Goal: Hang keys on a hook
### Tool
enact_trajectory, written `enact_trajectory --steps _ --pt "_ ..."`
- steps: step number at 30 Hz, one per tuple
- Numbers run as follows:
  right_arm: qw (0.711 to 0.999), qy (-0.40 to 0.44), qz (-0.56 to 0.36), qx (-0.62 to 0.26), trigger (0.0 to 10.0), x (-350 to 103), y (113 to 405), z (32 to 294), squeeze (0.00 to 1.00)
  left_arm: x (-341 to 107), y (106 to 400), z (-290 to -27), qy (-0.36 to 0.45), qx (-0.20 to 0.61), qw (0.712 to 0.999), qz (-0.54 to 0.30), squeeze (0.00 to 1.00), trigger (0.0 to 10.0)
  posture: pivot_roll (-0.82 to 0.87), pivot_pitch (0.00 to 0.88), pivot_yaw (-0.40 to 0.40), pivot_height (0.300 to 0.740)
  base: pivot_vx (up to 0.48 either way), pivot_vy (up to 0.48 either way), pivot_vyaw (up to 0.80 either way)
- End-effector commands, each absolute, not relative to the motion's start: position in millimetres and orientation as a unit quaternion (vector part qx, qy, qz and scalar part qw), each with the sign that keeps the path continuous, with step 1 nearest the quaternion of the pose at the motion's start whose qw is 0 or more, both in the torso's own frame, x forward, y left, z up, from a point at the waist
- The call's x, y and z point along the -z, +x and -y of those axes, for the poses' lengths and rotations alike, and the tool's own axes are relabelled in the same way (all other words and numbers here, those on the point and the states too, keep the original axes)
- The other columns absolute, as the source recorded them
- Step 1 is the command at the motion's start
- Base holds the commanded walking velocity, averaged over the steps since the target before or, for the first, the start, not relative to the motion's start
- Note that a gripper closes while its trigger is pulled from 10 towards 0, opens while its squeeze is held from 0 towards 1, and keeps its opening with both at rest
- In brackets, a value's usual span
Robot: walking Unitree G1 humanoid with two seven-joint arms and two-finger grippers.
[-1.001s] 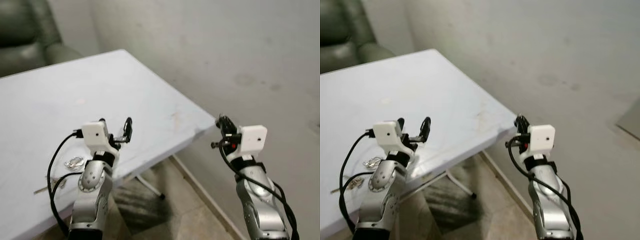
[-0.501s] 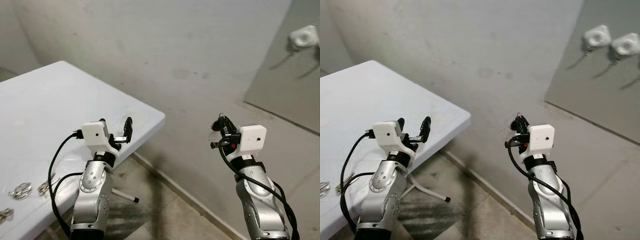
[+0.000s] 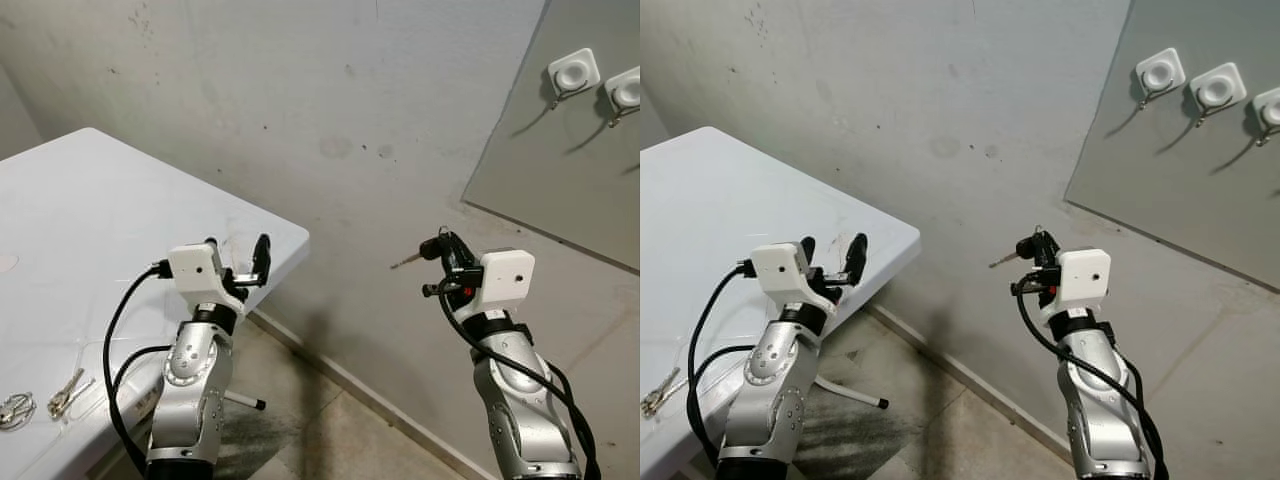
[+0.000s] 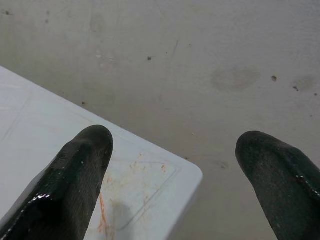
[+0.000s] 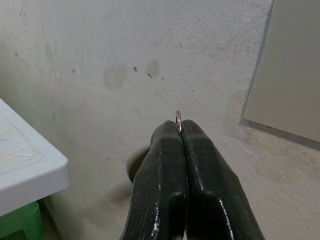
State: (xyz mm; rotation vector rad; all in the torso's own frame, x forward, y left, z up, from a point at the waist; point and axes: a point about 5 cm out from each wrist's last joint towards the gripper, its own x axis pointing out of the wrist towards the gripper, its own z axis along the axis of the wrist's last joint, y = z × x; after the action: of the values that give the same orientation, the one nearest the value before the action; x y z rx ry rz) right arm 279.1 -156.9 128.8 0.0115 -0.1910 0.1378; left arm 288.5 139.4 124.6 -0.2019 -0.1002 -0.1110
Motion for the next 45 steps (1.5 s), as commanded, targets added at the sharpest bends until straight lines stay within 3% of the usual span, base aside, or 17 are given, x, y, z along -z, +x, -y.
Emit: enact_trajectory --steps 1,5,9,45 --pt "0.992 0.002 0.105 -0.071 10.0 -134.9 279.4 156.2 0.00 -127.1 288.4 -137.1 -0.093 0.067 0.992 0.056 0.00 10.0 -0.06 0.000 -0.013 0.740 0.000 0.000 -0.76" --pt "0.992 0.002 0.105 -0.071 10.0 -135.1 279.4 155.8 0.00 -128.0 287.9 -136.0 -0.081 0.069 0.993 0.057 0.00 10.0 -0.06 0.000 -0.012 0.740 0.000 -0.240 -0.76" --pt "0.992 0.002 0.105 -0.072 10.0 -135.0 279.3 155.5 0.00 -127.7 287.9 -134.4 -0.120 0.068 0.989 0.059 0.00 10.0 -0.06 0.000 -0.014 0.740 0.000 -0.120 -0.76" --pt "0.992 0.003 0.105 -0.064 10.0 -136.5 280.4 156.7 0.00 -124.8 288.2 -128.6 -0.071 0.073 0.994 0.041 0.00 10.0 -0.06 0.000 -0.019 0.740 0.000 0.000 -0.70"
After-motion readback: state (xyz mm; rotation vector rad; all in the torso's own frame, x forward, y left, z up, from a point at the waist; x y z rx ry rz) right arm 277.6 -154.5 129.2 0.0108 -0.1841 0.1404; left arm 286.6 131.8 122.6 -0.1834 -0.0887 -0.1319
